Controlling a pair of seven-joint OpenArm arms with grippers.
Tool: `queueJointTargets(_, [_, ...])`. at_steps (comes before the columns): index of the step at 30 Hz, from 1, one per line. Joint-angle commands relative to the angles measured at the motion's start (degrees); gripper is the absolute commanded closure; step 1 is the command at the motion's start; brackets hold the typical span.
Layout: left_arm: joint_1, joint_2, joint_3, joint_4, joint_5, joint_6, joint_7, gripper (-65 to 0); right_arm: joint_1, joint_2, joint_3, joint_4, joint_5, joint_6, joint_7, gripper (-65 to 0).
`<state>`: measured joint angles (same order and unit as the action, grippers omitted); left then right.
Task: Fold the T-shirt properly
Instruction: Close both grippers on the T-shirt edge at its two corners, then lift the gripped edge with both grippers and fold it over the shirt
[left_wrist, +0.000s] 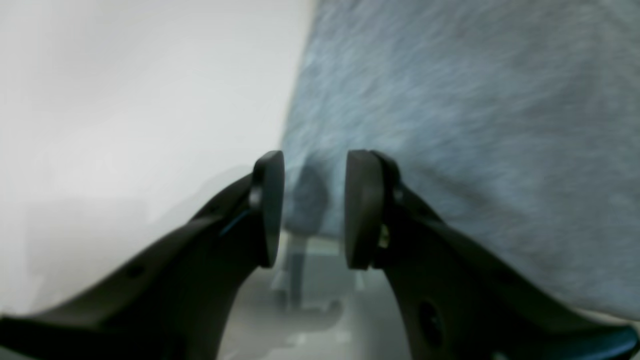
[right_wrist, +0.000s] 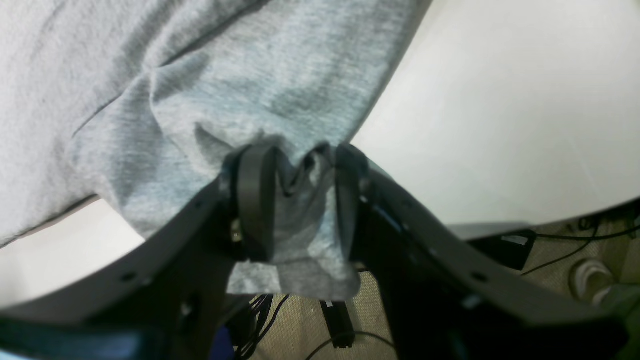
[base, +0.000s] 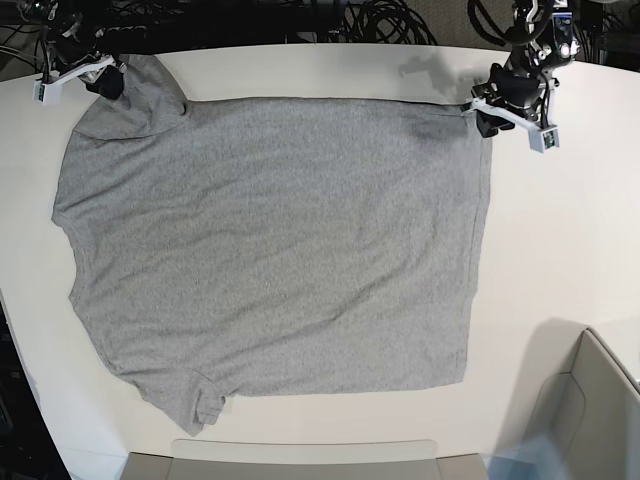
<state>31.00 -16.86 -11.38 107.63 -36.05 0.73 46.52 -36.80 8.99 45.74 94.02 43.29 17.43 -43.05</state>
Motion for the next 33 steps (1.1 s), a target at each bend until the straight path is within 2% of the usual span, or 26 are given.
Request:
queueJointTargets(1, [0.07, -0.59, -0.54, -0.07, -0.39, -0.07, -0.50, -21.5, -0.87, 0.37, 0.29, 0.00, -1.75, -0.24, -2.10, -21.1])
queueJointTargets(7, [-1.42, -0.50, -1.85, -5.88, -0.65, -0.86, -0.59, -21.5, -0.79, 1.69, 0.11, -0.26, -1.66, -0.24, -2.10, -21.1])
queueJointTargets(11, [-2.12, -0.32, -2.21, -5.88, -0.65, -5.88, 0.03, -21.5, -0.61, 1.60, 0.02, -0.17, -1.66, -0.24, -2.10, -21.1])
queueJointTargets(13, [-2.30, -0.32, -1.85, -6.14, -0.65, -7.02, 0.11, -21.5, -0.61, 1.60, 0.02, -0.17, -1.66, -0.24, -2.10, -21.1])
queueJointTargets(22, [-3.27, 1.26, 0.61, -7.55, -0.65, -7.19, 0.11, -21.4, -0.87, 1.60, -2.53, 0.00, -1.66, -0.24, -2.01, -21.1])
queueJointTargets(26, [-5.20, 1.17, 3.77, -10.89, -0.65, -7.19, 0.11, -16.2, -0.87, 1.51, -4.55, 0.00, -1.66, -0.24, -2.01, -20.6])
queueJointTargets(28, [-5.29, 1.35, 3.86, -12.29, -0.65, -7.19, 0.11, -11.6, -0.87, 1.51, -4.90, 0.00, -1.66, -0.24, -2.01, -17.9])
queueJointTargets(31, [-5.11, 1.35, 3.51, -13.09, -0.56, -7.19, -0.59, -1.4, -1.40, 1.42, -4.90, 0.18, -1.66, -0.24, -2.01, -6.6])
queueJointTargets(32, [-5.03, 1.35, 2.63, -12.91, -0.56, -7.19, -0.59, 0.0, -1.40, 1.42, -4.64, 0.18, -1.66, -0.24, -1.92, -1.4])
queueJointTargets(33, [-4.85, 1.35, 1.22, -12.73, -0.56, -7.19, -0.59, 0.0, -1.49, 1.51, -4.46, 0.18, -1.66, -0.24, -1.92, 0.0])
